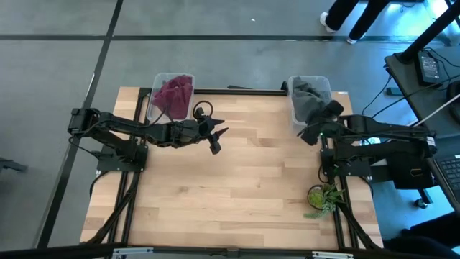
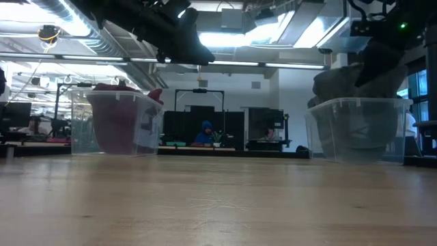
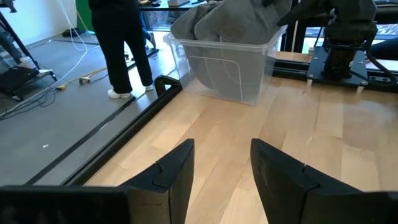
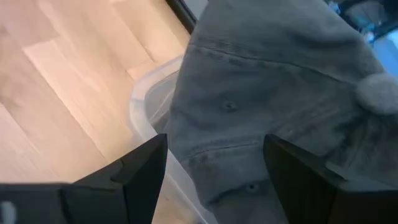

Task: Pick & Place hat
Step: Put the gray cap into the right transparent bin

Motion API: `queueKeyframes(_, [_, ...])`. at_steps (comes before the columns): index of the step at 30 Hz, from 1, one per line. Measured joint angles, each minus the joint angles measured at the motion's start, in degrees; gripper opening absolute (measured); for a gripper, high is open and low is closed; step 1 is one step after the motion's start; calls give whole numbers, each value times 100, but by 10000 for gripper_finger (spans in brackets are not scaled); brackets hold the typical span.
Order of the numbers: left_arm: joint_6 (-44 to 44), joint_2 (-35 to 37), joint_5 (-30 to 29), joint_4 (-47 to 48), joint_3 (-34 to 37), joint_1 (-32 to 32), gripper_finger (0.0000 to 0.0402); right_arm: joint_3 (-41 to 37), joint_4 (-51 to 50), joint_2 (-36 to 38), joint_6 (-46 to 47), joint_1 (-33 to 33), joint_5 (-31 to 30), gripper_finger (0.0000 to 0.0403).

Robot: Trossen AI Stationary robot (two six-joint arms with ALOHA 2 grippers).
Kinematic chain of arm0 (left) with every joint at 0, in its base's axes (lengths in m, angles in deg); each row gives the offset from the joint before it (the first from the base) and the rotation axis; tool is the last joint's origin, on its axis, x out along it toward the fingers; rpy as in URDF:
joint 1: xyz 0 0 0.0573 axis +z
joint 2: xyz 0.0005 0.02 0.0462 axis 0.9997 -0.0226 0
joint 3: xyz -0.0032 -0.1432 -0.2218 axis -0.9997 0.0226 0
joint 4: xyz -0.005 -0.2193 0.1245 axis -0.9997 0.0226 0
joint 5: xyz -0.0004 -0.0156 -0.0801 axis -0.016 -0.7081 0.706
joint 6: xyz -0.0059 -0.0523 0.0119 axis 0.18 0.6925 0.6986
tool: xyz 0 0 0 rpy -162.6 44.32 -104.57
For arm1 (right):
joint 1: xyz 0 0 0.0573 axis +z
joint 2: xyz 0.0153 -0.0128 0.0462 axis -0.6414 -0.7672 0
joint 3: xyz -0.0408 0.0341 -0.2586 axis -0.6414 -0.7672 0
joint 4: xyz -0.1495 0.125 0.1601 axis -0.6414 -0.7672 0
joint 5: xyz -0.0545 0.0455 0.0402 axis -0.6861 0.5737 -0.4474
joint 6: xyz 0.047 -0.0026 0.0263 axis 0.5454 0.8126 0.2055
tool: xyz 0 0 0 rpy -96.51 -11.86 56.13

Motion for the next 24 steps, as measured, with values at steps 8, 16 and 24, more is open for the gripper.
queueKeyframes(8, [72,0,0,0,0,0,148,0,-69,-31,488,-1,140,265])
queueKeyframes(16, [142,0,1,2,0,-1,152,52,-340,-137,1127,-182,-307,265])
queueKeyframes(24, [146,0,0,2,0,0,148,102,-203,-778,1188,-1192,897,264])
